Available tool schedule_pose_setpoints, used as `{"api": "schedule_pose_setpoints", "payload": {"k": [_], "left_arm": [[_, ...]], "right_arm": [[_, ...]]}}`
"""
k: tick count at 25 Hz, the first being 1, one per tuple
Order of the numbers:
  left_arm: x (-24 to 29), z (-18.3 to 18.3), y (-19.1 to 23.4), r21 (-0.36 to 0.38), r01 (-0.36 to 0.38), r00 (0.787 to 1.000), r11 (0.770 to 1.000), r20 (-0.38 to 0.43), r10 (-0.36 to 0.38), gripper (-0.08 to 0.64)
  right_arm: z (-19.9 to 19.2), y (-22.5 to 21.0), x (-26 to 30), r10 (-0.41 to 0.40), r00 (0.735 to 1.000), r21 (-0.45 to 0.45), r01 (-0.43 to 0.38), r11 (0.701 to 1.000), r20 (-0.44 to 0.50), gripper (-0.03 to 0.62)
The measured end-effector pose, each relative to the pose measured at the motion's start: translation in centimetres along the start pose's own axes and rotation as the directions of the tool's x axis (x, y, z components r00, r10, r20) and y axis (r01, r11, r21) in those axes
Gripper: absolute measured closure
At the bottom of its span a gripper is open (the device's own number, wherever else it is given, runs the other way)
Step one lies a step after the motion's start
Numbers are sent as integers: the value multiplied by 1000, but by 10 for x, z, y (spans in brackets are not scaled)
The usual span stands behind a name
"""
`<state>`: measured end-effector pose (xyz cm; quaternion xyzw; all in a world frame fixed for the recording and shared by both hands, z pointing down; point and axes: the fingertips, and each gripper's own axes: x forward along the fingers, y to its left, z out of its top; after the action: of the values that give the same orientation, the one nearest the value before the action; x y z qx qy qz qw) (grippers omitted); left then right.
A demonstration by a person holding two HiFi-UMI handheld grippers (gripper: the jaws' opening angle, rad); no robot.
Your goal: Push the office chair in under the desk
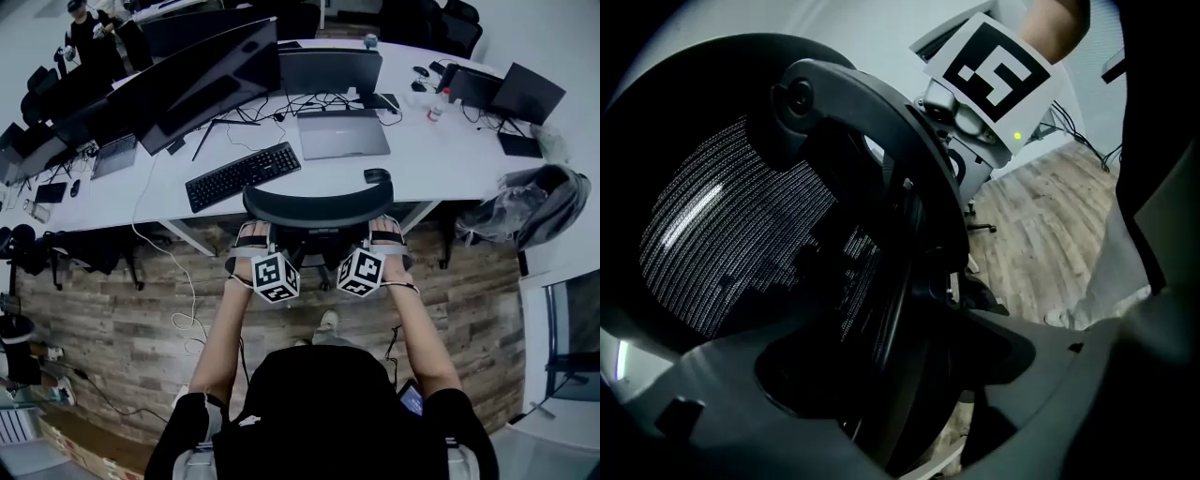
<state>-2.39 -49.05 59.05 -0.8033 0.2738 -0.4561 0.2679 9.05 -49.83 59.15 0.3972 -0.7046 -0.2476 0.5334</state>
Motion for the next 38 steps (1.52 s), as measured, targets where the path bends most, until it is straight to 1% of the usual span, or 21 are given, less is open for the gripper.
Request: {"api": "schedule_pose_setpoints", "payload": {"k": [16,27,38], "left_arm": [[32,2,26,-14,-16,1000,1000,1,16,166],[45,2,36,-19,-5,1000,1000,6,5,165],[51,-8,44,-18,7,1000,1000,-27,-7,163]], "right_arm": [[-6,-27,34,-6,1000,-8,7,1000,22,288],[-8,-37,47,0,999,-13,1,1000,37,288],[1,-38,53,-2,996,-21,4,1000,88,288]]}}
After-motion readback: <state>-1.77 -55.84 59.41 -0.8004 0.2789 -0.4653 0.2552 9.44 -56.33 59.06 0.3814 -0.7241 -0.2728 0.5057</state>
